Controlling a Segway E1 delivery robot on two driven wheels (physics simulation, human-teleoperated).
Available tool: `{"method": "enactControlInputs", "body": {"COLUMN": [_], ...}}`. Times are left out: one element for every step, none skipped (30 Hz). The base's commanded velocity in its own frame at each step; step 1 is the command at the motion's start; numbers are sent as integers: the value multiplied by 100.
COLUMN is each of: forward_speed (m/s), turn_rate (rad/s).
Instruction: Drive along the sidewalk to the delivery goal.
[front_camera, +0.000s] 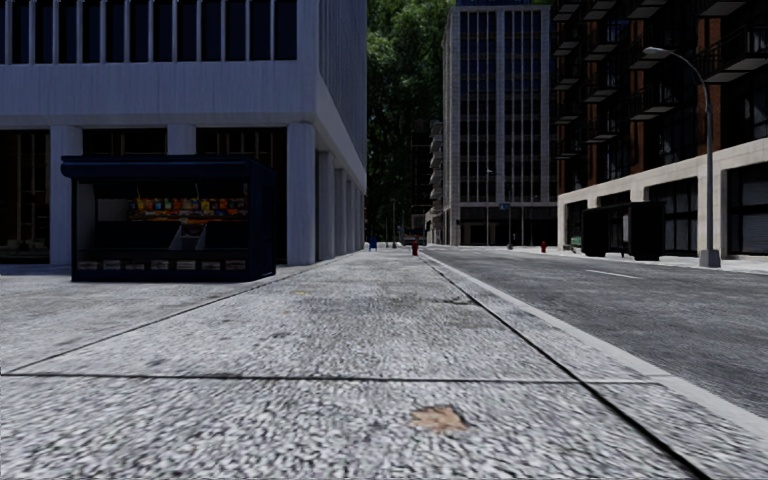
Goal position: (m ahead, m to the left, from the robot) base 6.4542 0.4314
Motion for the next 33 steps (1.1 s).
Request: {"method": "enactControlInputs", "body": {"forward_speed": [199, 199, 199, 199, 199, 199, 199, 199, 199, 199, 199, 199, 199, 199, 199, 199, 199, 199, 199, 199, 199, 199, 199, 199, 199, 199, 199, 199, 199, 199, 199, 199, 199], "turn_rate": [34, 35, 24, 2, 2, 0, 0, 0, 0, 0, 0, 0, 0, 0, 0, 0, 0, 0, 0, 0, 0, 0, 0, 0, 0, 0, 0, 0, 0, 0, 0, 0, 0]}}
